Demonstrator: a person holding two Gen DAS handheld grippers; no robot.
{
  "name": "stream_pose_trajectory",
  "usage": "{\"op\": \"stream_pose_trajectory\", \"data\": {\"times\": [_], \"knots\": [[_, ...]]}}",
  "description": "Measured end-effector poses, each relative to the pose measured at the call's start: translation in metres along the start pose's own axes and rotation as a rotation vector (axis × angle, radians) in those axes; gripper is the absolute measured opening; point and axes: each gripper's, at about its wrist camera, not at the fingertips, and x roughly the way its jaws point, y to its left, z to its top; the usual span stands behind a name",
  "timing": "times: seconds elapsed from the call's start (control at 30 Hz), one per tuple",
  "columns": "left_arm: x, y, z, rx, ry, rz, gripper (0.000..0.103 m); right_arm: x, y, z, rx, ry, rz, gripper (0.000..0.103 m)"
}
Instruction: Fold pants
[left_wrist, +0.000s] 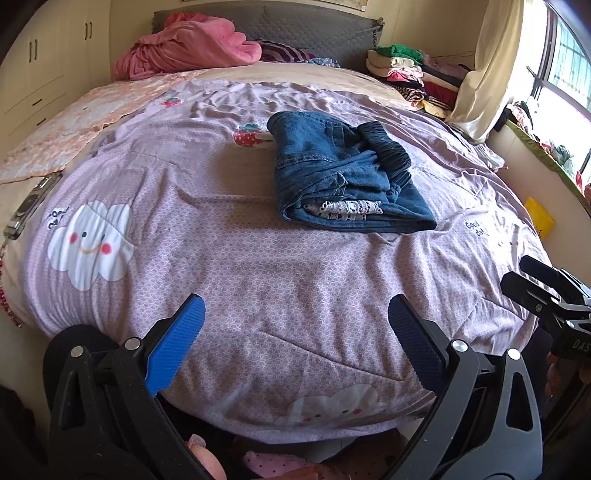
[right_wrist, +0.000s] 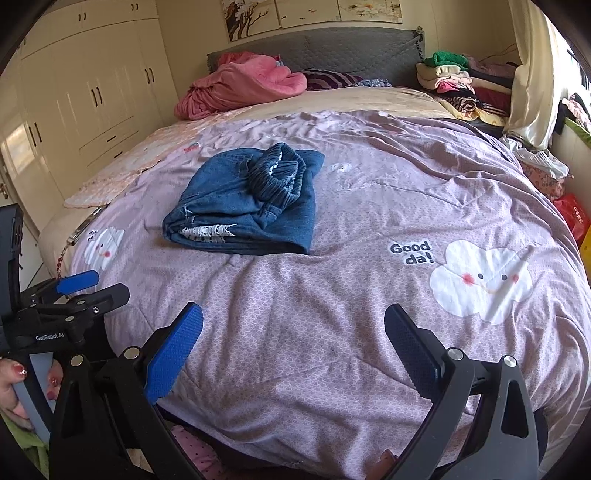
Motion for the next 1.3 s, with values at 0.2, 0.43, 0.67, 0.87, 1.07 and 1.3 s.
{"op": "stream_pose_trajectory", "data": {"times": [0.2,0.43,0.67,0.87,1.07,1.3], "knots": [[-0.001,0.000,-0.001,0.004,-0.001,0.006,0.093,0.000,0.004,0.001,-0.010,-0.002,0.001,0.098],[-0.003,0.001,0.000,0.003,-0.001,0.002,0.093,-0.001,0.005,0.002,-0.010,-0.001,-0.006,0.098],[-0.004,0.002,0.000,0.005,0.003,0.010,0.093,-0.001,0.004,0.002,-0.011,0.002,-0.011,0.098],[-0.004,0.000,0.000,0.006,0.004,0.009,0.093,-0.001,0.005,0.002,-0.020,-0.001,-0.014,0.098],[-0.004,0.003,0.000,0.004,0.008,0.014,0.093,-0.001,0.008,0.002,-0.027,-0.001,-0.018,0.098],[-0.005,0.004,0.000,0.005,0.012,0.024,0.093,-0.004,0.012,0.004,-0.040,-0.009,-0.025,0.098]]}}
